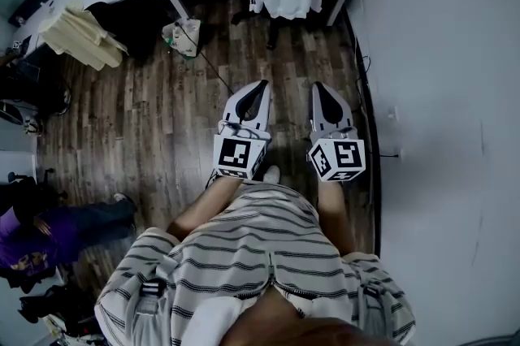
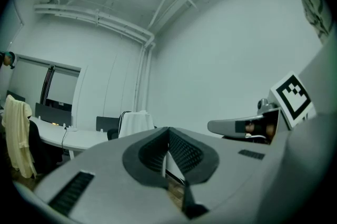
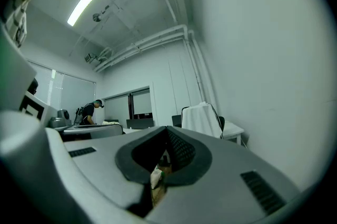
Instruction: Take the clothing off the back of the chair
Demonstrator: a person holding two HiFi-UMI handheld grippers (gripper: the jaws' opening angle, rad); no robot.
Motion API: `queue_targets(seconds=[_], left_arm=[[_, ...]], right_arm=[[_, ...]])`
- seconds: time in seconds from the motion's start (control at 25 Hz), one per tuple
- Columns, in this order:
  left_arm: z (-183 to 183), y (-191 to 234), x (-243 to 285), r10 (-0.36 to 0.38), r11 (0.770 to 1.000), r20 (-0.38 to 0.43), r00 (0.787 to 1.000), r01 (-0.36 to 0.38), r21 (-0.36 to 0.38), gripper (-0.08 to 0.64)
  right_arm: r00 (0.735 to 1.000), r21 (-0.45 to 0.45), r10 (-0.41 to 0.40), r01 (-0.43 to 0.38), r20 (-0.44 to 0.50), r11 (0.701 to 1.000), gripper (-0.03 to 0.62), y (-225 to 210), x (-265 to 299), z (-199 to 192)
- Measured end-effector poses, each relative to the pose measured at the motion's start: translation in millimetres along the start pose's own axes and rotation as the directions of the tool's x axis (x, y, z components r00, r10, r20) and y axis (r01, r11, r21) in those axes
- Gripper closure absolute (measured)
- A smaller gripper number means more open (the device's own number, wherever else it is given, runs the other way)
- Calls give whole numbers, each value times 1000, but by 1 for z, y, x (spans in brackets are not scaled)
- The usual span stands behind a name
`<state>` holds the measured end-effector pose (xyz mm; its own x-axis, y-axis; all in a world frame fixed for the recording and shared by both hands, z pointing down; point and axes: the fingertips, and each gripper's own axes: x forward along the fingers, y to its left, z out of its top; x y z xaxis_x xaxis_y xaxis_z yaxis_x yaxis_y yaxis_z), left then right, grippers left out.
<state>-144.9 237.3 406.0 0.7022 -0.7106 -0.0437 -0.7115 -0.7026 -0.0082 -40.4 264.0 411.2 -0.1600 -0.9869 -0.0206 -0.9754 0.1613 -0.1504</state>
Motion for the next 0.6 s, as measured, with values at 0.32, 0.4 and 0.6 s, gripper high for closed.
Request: queue_targets(seconds=[0.32,0.4,0.6], left_arm=[[-11,18,68,-15,1000,4,1000,15,10,537],[-13,30,92,-5,1000,12,1000,5,6,537],[-11,67,161,9,1000,24,1000,-9,6,537]], right_arm=[[1000,3,7,-7,-6,1000,583,-38,59,-2],[1000,0,13,-13,-8,1000,583,-51,82,-2],[1000,-11,23,-23,-11,1000,581,-88,151,8]])
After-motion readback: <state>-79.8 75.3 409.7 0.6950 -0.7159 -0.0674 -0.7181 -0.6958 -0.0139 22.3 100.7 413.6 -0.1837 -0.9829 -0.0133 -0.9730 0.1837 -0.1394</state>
